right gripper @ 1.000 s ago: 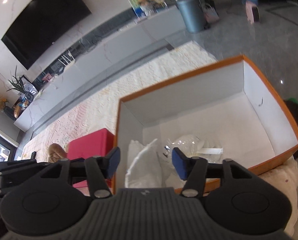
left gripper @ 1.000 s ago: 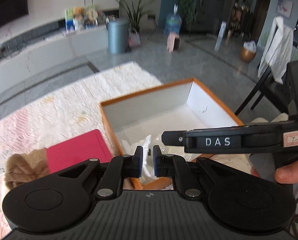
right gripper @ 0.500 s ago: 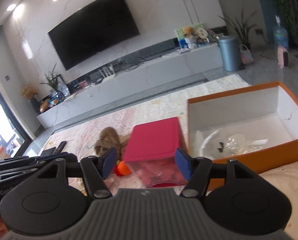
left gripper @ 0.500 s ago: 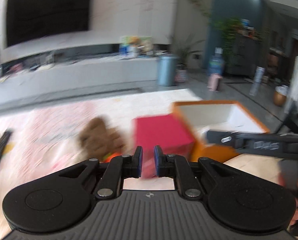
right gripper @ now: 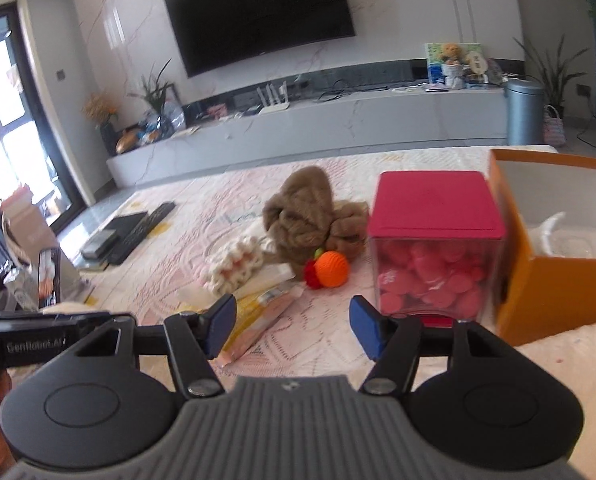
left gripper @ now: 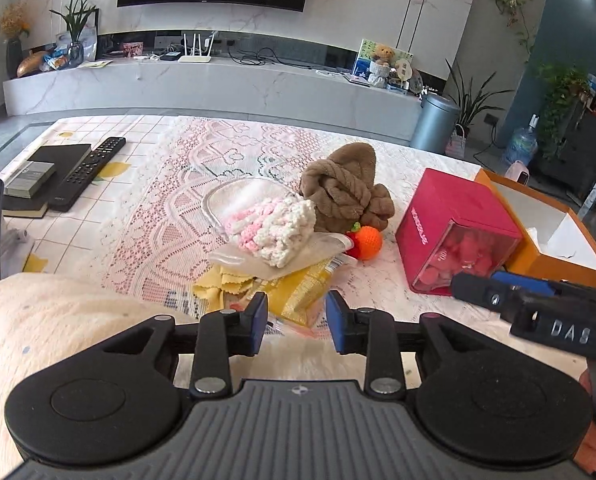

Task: Organize soft objects
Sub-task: 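Move both tools back over the remaining items on the bed, then grasp the pink-and-white crochet item with the left tool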

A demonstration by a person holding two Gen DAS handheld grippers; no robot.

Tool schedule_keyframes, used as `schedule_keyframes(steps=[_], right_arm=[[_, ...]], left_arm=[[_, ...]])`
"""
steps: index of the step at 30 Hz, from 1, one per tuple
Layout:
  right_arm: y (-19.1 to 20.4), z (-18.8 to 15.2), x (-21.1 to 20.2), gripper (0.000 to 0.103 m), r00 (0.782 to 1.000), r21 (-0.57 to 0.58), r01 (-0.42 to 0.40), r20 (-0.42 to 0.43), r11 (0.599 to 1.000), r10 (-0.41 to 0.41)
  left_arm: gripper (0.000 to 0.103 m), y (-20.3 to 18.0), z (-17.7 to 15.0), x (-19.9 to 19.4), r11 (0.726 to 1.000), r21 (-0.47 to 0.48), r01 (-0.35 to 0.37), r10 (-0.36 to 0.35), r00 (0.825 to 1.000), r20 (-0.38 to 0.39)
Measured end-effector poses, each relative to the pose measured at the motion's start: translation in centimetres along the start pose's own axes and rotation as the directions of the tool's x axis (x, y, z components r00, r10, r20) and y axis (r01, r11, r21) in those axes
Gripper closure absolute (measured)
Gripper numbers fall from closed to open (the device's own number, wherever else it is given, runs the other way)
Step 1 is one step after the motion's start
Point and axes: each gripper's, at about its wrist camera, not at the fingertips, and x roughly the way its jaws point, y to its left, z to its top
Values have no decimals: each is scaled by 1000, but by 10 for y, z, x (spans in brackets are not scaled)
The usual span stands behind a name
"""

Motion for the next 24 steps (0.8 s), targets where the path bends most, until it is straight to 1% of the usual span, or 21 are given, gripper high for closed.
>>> schedule_keyframes(steps=[2,3,4,7,9,10,12,13,14,15,18,21,24], right_arm=[[3,-1,10,41,1000,-18,2,-14,1000,-2],[4,0,16,43,1000,-23,0,-22,1000,-1],[5,1,23,45,1000,-29,-3,-31,1000,2],[9,6,44,48,998,-56,-12,-54,998,9],[13,12,58,50,998,-89,-13,-61,996,8],[15,14,65,52,998,-104,-13,-65,995,7],[17,20,80,52,997,-127,-14,-77,992,5],[18,22,87,52,997,-140,-14,-83,990,3],[19,23,94,53,996,-155,-14,-88,988,1],[20,24,103,54,995,-174,-16,-96,985,-1],[21,28,128,66,992,-217,-24,-129,976,-4],[19,32,145,68,991,-221,-25,-137,975,-6],[19,35,158,73,989,-228,-28,-146,973,-6]], left_arm=[[56,2,8,8,1000,3,0,0,1000,8],[55,7,0,5,1000,5,1,-1,1000,13],[54,8,0,10,1000,9,4,-4,1000,16],[50,9,8,23,999,36,7,-8,1000,17],[49,11,14,34,999,54,-2,2,1000,14],[46,14,19,42,998,64,-5,4,1000,15],[37,14,25,55,997,74,-15,14,1000,7],[29,15,29,62,997,76,-16,17,1000,-5],[25,15,32,71,997,79,-9,12,1000,-27],[25,17,36,79,997,76,2,1,999,-42],[25,19,41,97,999,51,2,1,998,-62],[23,21,43,114,999,50,-3,7,996,-84],[23,23,42,129,999,42,-2,6,994,-114]])
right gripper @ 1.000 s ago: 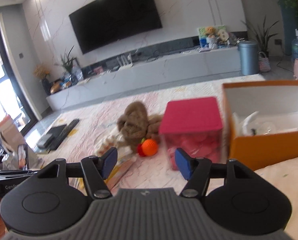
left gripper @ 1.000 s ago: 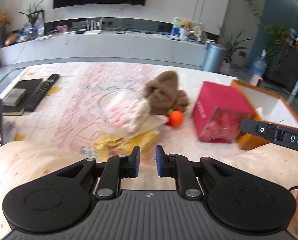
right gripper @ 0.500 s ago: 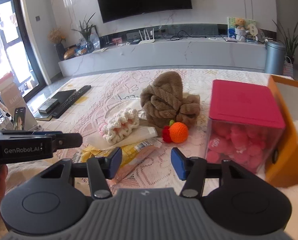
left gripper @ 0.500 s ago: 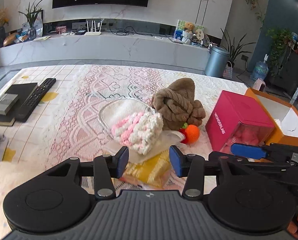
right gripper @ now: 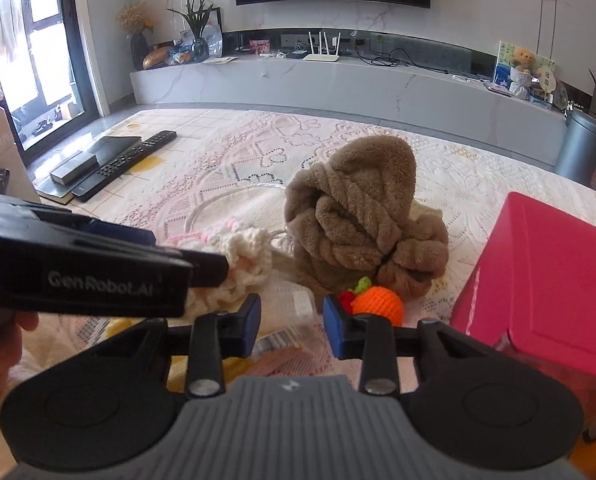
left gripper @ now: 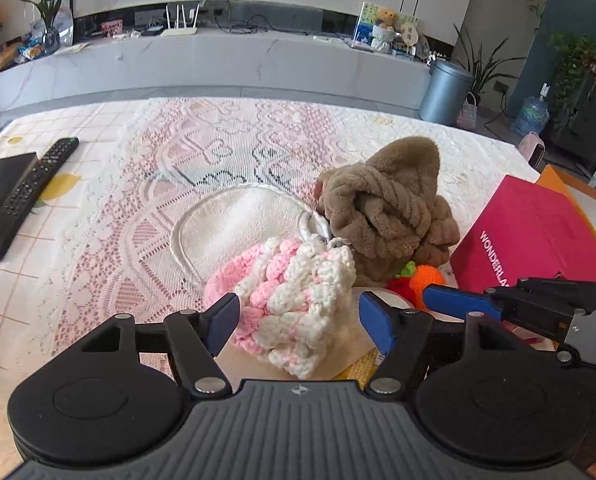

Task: Organize soft objects
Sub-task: 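Grasp the pink-and-white crochet item with the left tool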

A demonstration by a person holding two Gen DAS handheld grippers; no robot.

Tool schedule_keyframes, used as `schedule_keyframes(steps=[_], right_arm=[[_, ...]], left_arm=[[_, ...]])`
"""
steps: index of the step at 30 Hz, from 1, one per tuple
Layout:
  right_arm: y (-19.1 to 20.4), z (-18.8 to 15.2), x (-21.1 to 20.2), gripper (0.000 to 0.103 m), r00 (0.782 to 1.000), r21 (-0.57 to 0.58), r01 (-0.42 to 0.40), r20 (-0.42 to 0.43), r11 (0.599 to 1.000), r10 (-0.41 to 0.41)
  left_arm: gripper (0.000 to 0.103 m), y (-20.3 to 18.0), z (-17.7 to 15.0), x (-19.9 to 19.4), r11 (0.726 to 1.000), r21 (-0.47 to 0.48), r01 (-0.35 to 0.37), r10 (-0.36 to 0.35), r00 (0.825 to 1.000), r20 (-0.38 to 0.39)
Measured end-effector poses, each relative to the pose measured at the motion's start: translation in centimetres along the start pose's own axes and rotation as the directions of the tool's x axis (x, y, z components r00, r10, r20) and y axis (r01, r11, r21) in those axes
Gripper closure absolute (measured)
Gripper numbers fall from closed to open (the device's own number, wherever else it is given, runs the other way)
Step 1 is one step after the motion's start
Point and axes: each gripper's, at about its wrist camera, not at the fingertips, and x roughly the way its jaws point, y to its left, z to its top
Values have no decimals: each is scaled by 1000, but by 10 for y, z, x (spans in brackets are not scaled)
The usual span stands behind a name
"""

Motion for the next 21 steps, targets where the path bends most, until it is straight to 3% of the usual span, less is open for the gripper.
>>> schedule_keyframes(steps=[6,10,14,18,21], right_arm=[[0,-3,17,77,999,-13,-11,-41,1000,10],[1,-5,18,77,999,-19,-14,-46,1000,13],[2,-5,21,77,998,-29,-14,-59,999,12],[5,-5,22,78,998,-42,-5,-63,999,2],[6,-5,22,78,998,-49,-5,-68,999,1]], left_arm=[[18,4,-4,15,999,-23,-21,20,999,-43],[34,10,-6,11,998,-60,-24,22,999,-34],[36,22,-7,4,989,-148,3,-6,1000,-16],[63,27,-7,-5,981,-192,-1,6,1000,25],[75,27,-6,-16,979,-203,-19,36,996,81]])
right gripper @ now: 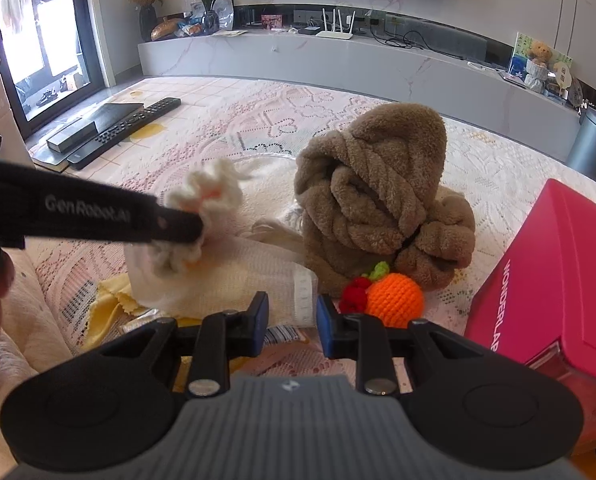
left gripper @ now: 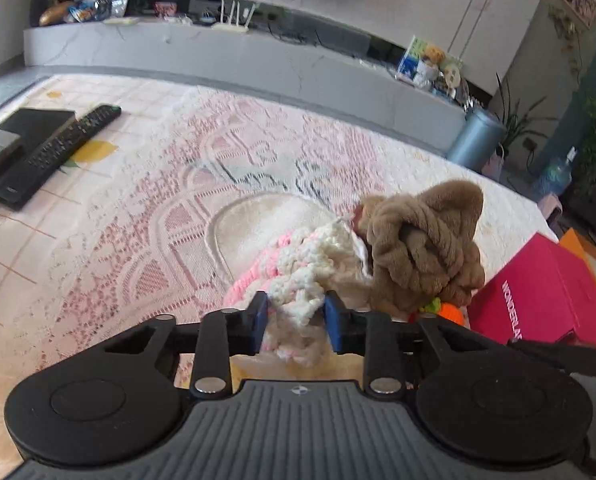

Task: Organize soft objects
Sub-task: 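Grasp the pink-and-white crochet item with the left tool, then close the right tool on the brown knotted towel while the left tool holds the crochet item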

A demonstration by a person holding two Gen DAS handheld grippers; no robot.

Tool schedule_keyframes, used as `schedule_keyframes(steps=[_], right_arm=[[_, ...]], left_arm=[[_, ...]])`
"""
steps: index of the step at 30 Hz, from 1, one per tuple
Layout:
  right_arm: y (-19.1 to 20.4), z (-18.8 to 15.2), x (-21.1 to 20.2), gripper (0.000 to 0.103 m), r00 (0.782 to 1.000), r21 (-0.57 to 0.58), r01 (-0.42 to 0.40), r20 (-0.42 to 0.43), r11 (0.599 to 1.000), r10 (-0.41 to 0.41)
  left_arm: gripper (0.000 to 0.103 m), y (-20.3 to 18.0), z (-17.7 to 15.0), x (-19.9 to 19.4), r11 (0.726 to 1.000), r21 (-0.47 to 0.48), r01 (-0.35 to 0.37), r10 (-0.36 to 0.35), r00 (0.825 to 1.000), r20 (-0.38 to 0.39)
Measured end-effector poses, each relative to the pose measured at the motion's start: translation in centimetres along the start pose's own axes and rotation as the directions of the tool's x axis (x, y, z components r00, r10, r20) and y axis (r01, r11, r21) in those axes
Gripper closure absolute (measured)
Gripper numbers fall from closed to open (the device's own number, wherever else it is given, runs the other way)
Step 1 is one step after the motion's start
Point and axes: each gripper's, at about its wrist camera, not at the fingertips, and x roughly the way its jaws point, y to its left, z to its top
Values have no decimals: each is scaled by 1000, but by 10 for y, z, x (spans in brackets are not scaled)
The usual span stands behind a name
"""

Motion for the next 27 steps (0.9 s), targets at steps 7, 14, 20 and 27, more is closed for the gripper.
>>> schedule_keyframes(steps=[7,14,20,27], right_arm=[[4,-1,4,78,1000,-21,4,-9,1000,-4],[0,11,-13,76,1000,-46,5,23,999,-4],[-9,37,-34,40,990,-113,72,127,991,-58],[-21,59,4,20,989,-232,146,40,962,-141]], left_arm=[[86,10,11,-20,999,-49,-13,17,996,83],[88,4,24,-27,1000,-21,10,-7,990,143],[88,-3,33,-13,997,-50,64,-56,986,160],[88,-6,16,15,997,-4,76,-75,993,90]])
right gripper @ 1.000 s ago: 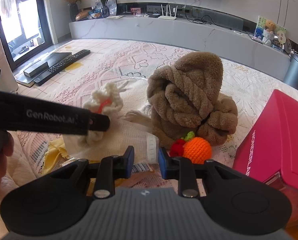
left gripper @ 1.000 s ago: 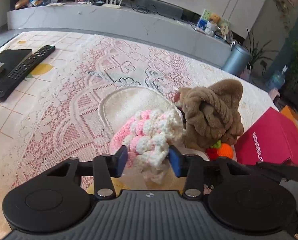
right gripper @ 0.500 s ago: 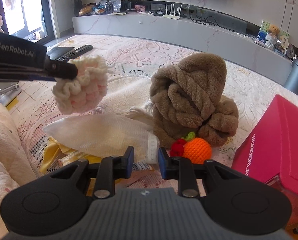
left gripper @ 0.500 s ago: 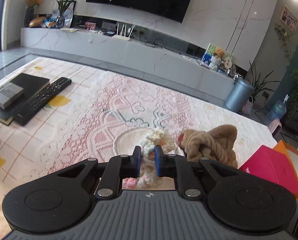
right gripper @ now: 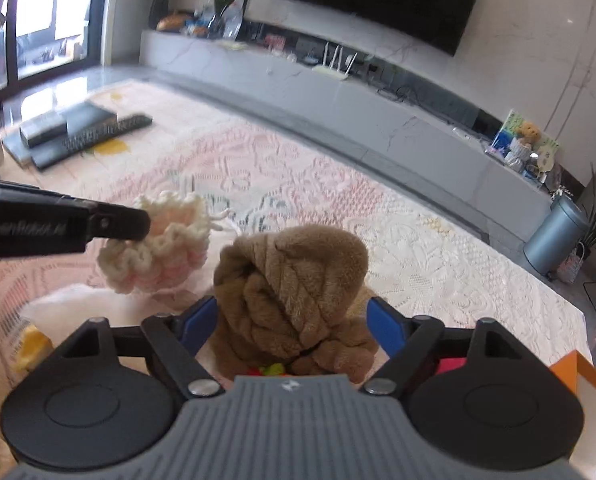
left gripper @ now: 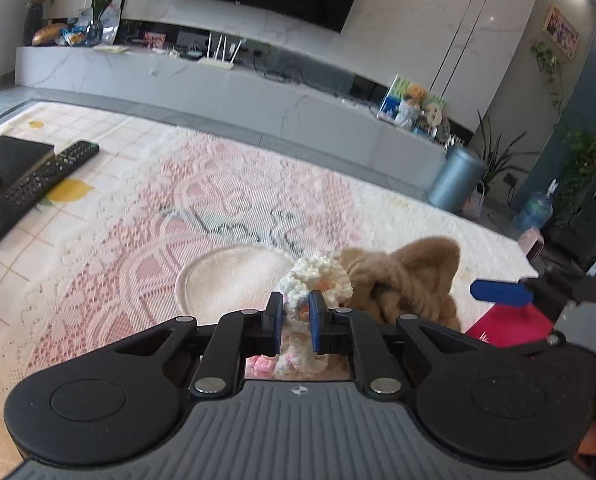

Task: Organize soft objects
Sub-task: 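Close the right tool on the brown knotted towel while the left tool holds the crochet item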

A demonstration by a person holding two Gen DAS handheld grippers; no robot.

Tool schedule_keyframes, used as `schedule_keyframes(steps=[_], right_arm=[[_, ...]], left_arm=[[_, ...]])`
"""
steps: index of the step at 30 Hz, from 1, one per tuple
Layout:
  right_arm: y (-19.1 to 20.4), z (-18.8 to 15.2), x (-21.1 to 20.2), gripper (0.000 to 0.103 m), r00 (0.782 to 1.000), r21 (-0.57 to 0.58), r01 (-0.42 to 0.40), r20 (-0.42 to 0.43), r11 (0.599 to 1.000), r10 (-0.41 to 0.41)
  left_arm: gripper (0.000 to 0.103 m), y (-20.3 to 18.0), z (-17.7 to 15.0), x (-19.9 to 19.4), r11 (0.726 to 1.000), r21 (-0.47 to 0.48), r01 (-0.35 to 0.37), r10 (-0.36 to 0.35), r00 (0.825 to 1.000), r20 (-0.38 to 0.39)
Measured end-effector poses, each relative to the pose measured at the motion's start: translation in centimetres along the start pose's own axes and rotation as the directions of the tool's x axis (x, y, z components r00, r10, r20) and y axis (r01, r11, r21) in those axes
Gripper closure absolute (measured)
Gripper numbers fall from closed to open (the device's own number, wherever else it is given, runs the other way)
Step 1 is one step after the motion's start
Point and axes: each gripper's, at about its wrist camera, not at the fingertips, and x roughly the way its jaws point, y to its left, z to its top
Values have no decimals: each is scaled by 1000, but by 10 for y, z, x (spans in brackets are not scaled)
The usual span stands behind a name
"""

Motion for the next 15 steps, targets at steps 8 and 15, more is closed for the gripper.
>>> schedule_keyframes(steps=[8,15], right_arm=[[9,1,29,16,999,-48,-10,-54,999,7],[11,-6,36,37,998,-56,17,-65,998,-20]], left_arm=[[61,-5,-5,6,998,69,9,-7,1000,-29],[57,-5,-9,18,997,80,-1,8,996,-86]])
